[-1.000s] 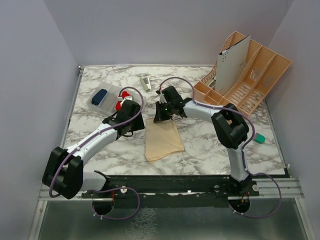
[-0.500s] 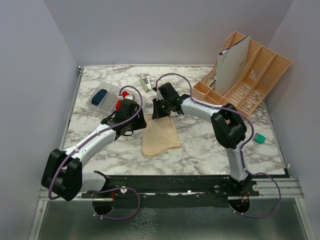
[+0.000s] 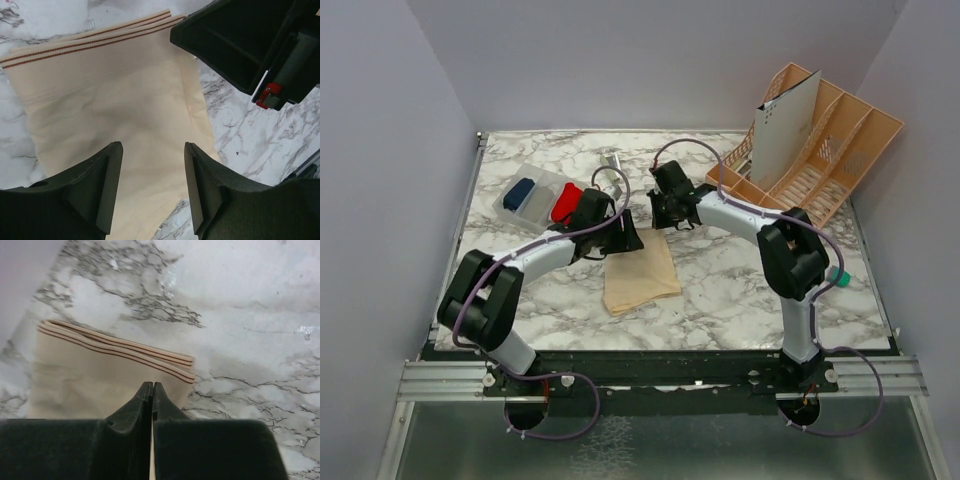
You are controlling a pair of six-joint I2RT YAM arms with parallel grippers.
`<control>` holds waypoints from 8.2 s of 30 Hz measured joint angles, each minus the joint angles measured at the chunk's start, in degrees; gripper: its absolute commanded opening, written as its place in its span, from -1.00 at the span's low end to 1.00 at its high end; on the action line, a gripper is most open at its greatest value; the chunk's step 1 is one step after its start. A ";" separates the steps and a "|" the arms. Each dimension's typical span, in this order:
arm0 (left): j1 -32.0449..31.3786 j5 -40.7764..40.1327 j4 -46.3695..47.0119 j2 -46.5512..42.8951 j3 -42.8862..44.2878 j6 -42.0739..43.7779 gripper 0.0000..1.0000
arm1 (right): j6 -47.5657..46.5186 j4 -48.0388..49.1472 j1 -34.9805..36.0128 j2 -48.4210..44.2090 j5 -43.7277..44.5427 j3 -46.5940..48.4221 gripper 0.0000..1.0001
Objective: Roll the underwear
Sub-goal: Fold the underwear at the center of the board.
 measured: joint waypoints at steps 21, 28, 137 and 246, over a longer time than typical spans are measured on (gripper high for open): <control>-3.10 -6.95 -0.26 7.76 0.22 2.91 0.17 | -7.37 -0.17 0.46 6.67 12.07 2.62 -0.69; -3.48 -5.62 -0.04 5.64 -0.52 1.27 0.27 | -7.54 -0.02 0.13 1.11 4.76 -1.07 -0.63; -12.44 -3.37 0.22 6.71 4.02 -6.25 0.30 | 17.31 12.07 8.22 -38.97 -7.13 -52.35 -0.79; -56.26 -41.57 -30.91 21.18 22.34 -1.62 -1.00 | 16.83 19.71 -9.79 -26.99 -9.33 -47.47 -0.25</control>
